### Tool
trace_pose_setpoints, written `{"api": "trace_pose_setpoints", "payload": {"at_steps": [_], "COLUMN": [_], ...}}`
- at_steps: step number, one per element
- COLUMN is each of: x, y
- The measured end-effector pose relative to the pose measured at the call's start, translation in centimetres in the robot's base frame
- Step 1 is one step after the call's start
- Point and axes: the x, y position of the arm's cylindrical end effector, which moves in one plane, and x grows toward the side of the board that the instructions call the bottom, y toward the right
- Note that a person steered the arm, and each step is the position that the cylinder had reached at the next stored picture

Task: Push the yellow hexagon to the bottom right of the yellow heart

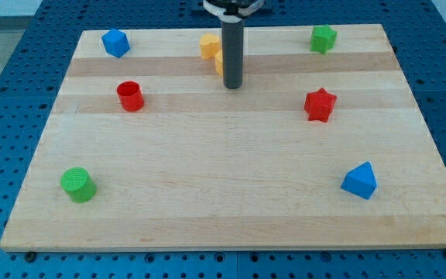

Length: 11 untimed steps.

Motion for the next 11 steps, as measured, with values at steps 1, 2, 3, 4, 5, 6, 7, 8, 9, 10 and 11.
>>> {"api": "trace_pose_setpoints", "payload": {"at_steps": [1, 2, 3, 4, 5, 6, 7, 8, 9, 10, 11], "x": [-0.2, -0.8, -2.1, -2.1, -2.0, -1.9, -1.7, -1.7, -2.7, -3.6, -1.5], "y": [-2.1, -3.2, -3.3, -3.3, -3.3, -3.4, -5.3, -7.2, -4.9, -2.4, -0.4]}}
